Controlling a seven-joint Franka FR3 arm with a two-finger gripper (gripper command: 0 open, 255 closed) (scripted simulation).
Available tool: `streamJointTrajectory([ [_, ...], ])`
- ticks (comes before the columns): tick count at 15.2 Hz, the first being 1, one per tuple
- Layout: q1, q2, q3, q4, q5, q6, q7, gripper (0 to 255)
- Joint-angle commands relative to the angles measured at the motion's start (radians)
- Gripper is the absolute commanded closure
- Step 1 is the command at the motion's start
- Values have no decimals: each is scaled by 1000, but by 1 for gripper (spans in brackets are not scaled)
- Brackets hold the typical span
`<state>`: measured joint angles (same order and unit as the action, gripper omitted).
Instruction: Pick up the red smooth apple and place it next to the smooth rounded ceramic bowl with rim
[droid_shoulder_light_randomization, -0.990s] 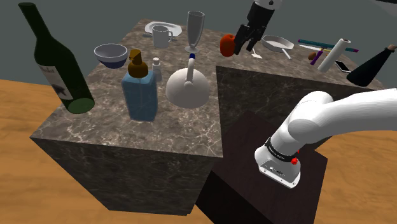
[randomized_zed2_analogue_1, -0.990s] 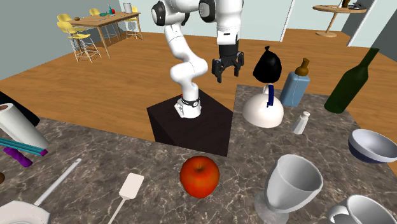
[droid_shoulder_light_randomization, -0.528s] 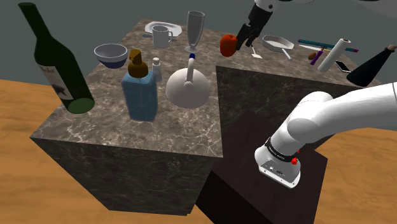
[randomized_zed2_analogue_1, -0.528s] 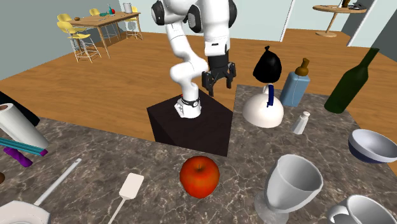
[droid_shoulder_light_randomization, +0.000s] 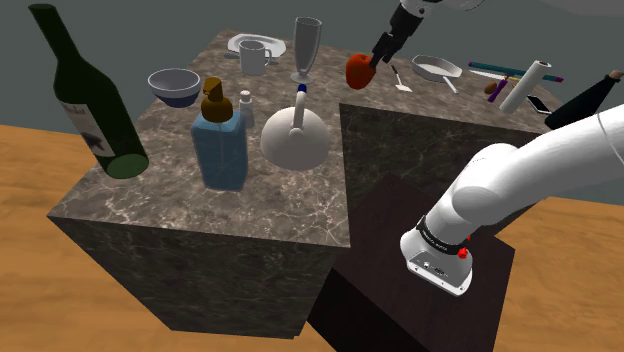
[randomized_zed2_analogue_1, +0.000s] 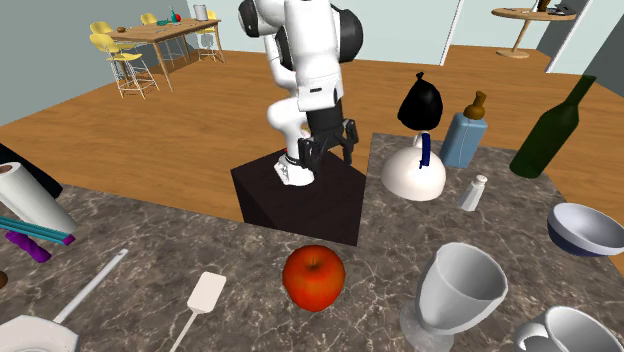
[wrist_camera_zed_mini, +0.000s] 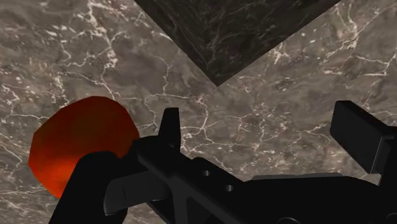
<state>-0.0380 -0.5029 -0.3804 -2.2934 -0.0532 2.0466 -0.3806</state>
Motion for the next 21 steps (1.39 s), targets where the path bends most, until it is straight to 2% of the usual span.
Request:
streamJointTrajectory([
  [1,10,52,-48,38,15,37,-70,0],
  [7,60,240,-193,191,135,116,-289,0],
  [10,82,352,-264,290,239,130,-417,0],
  [13,82,480,-321,405,374,119,-553,0],
  [14,76,510,-329,433,407,113,-583,0],
  [21,72,573,-319,410,471,176,-623,0],
])
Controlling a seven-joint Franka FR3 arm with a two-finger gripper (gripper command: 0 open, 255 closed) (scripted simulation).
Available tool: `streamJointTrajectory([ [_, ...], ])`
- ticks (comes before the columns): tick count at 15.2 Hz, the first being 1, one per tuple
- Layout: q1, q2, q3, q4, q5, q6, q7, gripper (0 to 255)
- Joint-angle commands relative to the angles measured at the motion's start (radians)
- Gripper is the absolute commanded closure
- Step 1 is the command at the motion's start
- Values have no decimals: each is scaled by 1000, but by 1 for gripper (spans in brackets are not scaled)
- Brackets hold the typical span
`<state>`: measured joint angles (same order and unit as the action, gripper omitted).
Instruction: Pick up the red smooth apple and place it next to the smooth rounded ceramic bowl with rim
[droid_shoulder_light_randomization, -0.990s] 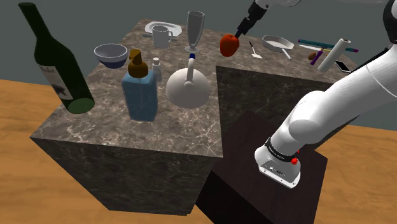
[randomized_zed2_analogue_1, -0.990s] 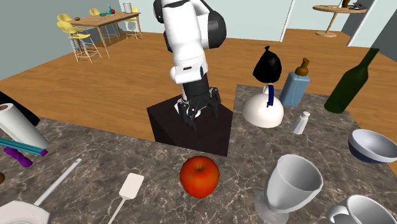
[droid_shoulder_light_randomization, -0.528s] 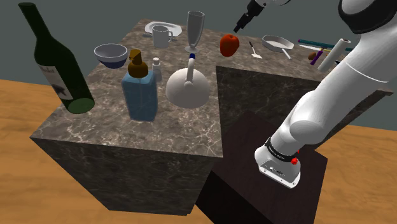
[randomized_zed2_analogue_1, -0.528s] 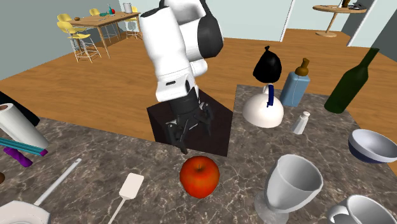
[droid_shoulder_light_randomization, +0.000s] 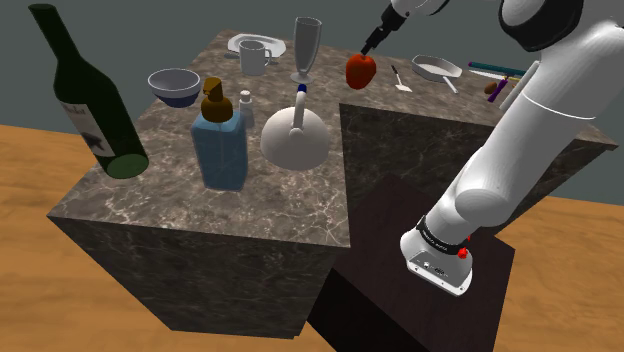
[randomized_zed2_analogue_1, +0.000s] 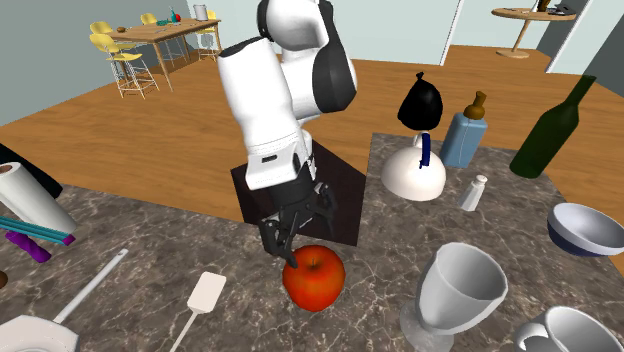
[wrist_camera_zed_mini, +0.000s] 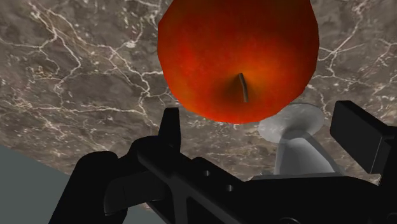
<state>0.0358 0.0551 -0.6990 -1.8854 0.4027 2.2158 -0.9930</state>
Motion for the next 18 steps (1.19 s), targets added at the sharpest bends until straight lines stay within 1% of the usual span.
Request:
streamJointTrajectory([
  [1,-2,21,1,1,21,12,-14,0],
  [8,-3,21,1,1,21,12,-14,0],
  [9,-3,21,1,1,21,12,-14,255],
  [18,-3,21,1,1,21,12,-14,255],
])
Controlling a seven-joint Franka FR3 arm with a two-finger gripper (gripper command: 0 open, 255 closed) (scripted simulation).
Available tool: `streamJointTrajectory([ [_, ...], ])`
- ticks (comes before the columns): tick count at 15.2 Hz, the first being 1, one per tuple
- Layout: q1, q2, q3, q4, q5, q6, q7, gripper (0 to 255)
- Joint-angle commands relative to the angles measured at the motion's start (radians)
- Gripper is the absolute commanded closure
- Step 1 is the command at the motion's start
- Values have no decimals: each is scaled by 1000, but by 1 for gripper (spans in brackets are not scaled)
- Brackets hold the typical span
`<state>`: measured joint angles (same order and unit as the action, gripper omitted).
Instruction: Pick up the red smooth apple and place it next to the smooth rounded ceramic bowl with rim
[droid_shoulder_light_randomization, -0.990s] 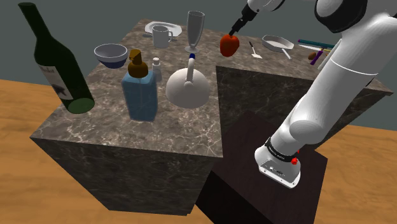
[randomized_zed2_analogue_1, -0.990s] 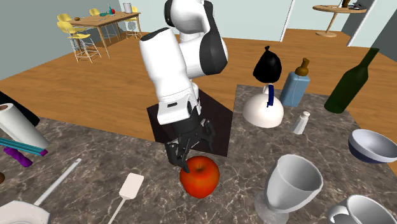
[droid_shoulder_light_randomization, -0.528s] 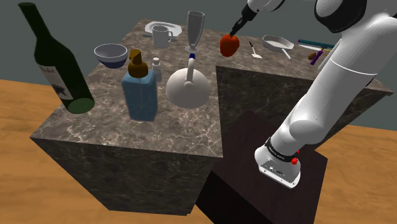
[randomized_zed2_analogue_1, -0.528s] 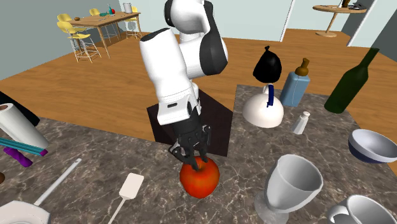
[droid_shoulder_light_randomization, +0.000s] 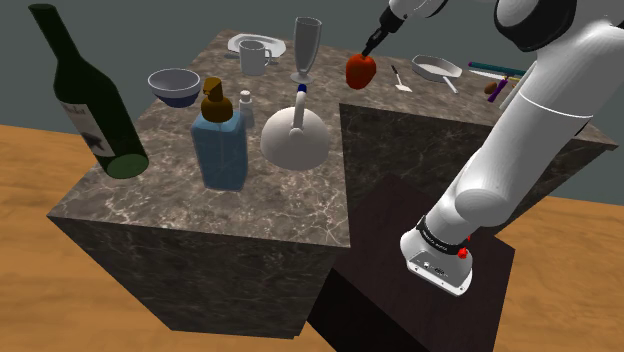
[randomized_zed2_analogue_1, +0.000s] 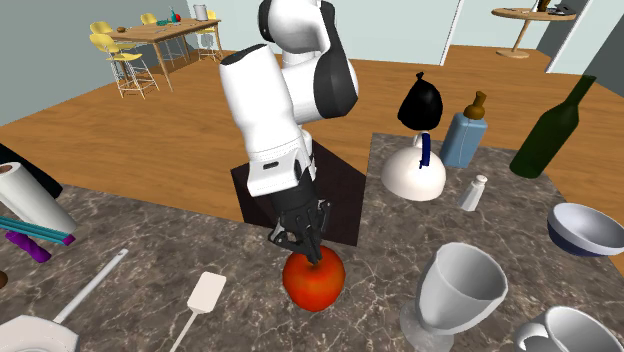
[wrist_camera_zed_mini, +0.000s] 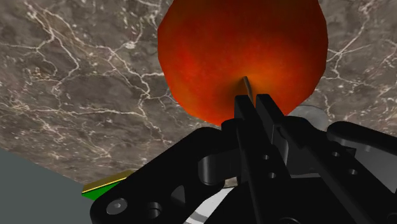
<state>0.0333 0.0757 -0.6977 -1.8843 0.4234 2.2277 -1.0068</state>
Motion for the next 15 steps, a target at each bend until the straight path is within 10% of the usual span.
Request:
streamJointTrajectory([
  [1,0,-3,-1,9,-6,-11,7,255],
  [15,-2,-23,-9,173,-60,-179,79,255],
])
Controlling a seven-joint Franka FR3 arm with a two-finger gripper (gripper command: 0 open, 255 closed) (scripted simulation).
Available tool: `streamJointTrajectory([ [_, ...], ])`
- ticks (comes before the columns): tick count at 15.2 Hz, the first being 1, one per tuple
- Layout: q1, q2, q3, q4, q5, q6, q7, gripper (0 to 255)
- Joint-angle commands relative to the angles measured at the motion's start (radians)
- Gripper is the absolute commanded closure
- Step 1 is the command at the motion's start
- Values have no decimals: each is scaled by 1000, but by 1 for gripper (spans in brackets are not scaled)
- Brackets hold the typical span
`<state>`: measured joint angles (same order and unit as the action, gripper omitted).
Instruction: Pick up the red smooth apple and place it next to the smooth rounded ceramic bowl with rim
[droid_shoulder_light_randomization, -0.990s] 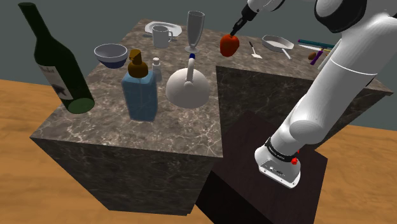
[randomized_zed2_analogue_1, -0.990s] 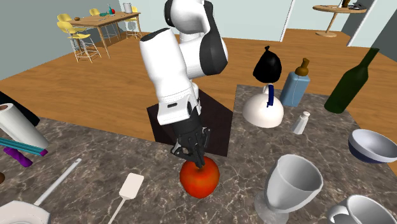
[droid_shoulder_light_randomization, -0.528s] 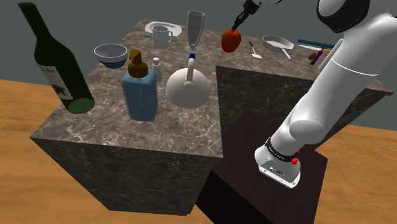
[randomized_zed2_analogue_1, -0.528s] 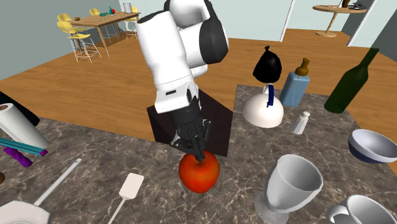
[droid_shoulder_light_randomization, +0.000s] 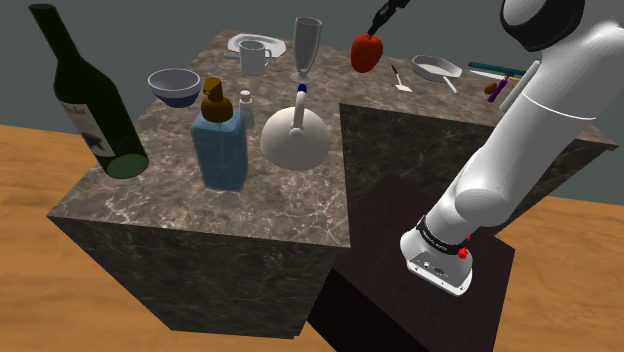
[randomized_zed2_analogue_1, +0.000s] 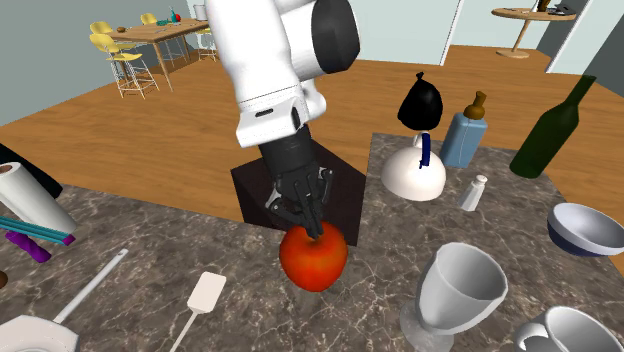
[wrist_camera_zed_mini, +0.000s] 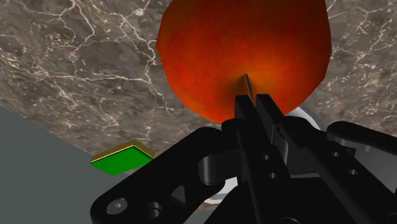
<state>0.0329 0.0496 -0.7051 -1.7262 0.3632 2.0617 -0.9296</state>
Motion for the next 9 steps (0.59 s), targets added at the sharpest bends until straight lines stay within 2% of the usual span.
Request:
streamJointTrajectory([
  [1,-2,3,-2,29,-1,-26,6,255],
  [9,-12,21,-8,152,-1,-135,31,255],
])
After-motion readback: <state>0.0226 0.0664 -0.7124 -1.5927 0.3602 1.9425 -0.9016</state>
